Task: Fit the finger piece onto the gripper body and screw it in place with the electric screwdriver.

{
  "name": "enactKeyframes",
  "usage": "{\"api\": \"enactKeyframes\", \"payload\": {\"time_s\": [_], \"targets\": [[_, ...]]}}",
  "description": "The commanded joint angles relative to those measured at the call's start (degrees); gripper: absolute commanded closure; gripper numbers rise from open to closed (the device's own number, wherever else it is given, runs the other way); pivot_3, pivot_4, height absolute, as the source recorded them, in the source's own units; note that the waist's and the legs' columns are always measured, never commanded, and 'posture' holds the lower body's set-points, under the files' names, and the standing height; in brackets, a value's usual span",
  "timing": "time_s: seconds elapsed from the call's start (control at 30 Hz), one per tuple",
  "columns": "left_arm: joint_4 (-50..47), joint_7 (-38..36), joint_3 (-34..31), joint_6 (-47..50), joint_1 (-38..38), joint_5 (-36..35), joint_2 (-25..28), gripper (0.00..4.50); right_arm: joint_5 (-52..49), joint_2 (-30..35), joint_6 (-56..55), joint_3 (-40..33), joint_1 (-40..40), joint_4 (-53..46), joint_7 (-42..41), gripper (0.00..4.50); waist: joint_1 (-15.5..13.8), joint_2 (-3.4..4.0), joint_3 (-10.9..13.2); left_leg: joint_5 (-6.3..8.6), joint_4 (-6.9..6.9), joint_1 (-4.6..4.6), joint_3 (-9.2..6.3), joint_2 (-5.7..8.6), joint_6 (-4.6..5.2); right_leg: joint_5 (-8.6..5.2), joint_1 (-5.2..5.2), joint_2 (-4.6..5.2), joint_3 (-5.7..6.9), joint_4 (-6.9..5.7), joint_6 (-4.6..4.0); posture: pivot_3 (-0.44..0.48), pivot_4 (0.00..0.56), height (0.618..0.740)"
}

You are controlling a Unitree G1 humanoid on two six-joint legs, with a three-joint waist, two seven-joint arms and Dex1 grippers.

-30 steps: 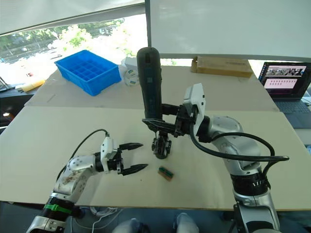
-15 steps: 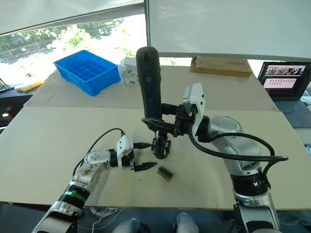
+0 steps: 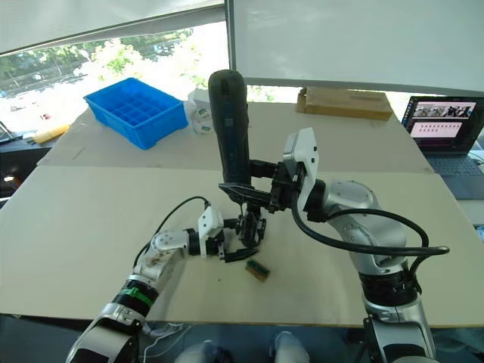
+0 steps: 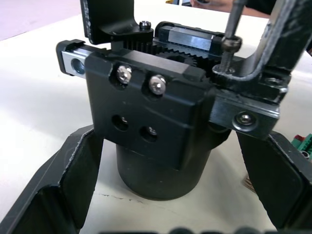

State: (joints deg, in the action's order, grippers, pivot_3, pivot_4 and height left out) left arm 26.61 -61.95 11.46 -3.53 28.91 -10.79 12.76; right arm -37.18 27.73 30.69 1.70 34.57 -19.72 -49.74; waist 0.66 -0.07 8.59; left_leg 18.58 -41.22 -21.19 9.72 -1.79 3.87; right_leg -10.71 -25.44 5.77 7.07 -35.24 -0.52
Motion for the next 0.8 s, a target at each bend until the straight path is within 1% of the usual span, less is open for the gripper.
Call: {"api": "enactKeyframes", "payload": {"time_s": [0.03, 0.17, 0.27, 0.33, 0.37, 0.8], "targets": [[-0.19, 0.43, -0.03, -0.55, 1.01, 0.27, -0.38, 0.0, -1.18, 0.12, -0.29, -1.11, 1.35, -2.8, 0.3, 2.6, -0.02, 0.0, 0.0, 0.0, 0.0, 0.0, 0.0, 0.0, 0.0, 0.0, 0.0, 0.0, 0.0, 0.0, 0.0, 0.0, 0.15, 0.74], [0.01, 0.63, -0.11, -0.21, 0.93, 0.5, -0.34, 0.0, -1.17, 0.15, -0.36, -1.17, 1.29, -2.77, 0.24, 2.6, -0.01, 0.0, 0.0, 0.0, -0.01, 0.0, -0.01, 0.0, 0.0, 0.0, 0.01, 0.01, 0.0, -0.01, 0.0, 0.0, 0.15, 0.74], [0.02, 0.33, 0.06, -0.15, 0.64, 0.65, -0.04, 0.85, -1.05, 0.03, -0.43, -1.02, 1.19, -2.76, 0.3, 2.6, -0.01, 0.0, 0.0, 0.0, -0.02, 0.0, -0.01, 0.0, 0.0, 0.0, 0.0, 0.01, 0.0, -0.02, -0.01, 0.0, 0.15, 0.74], [-0.06, 0.01, 0.34, -0.17, 0.49, 0.8, 0.08, 1.79, -1.0, -0.01, -0.45, -0.92, 1.06, -2.77, 0.3, 2.6, 0.0, 0.0, 0.0, 0.0, -0.02, 0.0, -0.01, 0.0, 0.0, 0.0, 0.0, 0.01, 0.0, -0.02, -0.01, 0.0, 0.15, 0.74], [-0.14, -0.17, 0.47, -0.08, 0.41, 0.83, 0.1, 2.12, -0.98, -0.01, -0.44, -0.89, 0.98, -2.79, 0.3, 2.6, -0.01, 0.0, 0.0, 0.0, -0.02, 0.01, -0.01, 0.0, 0.0, 0.0, 0.01, 0.0, 0.0, -0.02, -0.01, 0.0, 0.15, 0.74], [-1.38, -0.36, 0.92, 0.84, -0.53, 0.73, 0.14, 2.12, -0.47, 0.02, -0.52, -0.31, -0.32, -2.57, 0.33, 2.6, 0.01, 0.0, 0.0, 0.0, -0.01, 0.01, -0.02, -0.01, 0.0, 0.0, 0.03, 0.0, 0.01, -0.01, -0.01, 0.0, 0.15, 0.74]]}}
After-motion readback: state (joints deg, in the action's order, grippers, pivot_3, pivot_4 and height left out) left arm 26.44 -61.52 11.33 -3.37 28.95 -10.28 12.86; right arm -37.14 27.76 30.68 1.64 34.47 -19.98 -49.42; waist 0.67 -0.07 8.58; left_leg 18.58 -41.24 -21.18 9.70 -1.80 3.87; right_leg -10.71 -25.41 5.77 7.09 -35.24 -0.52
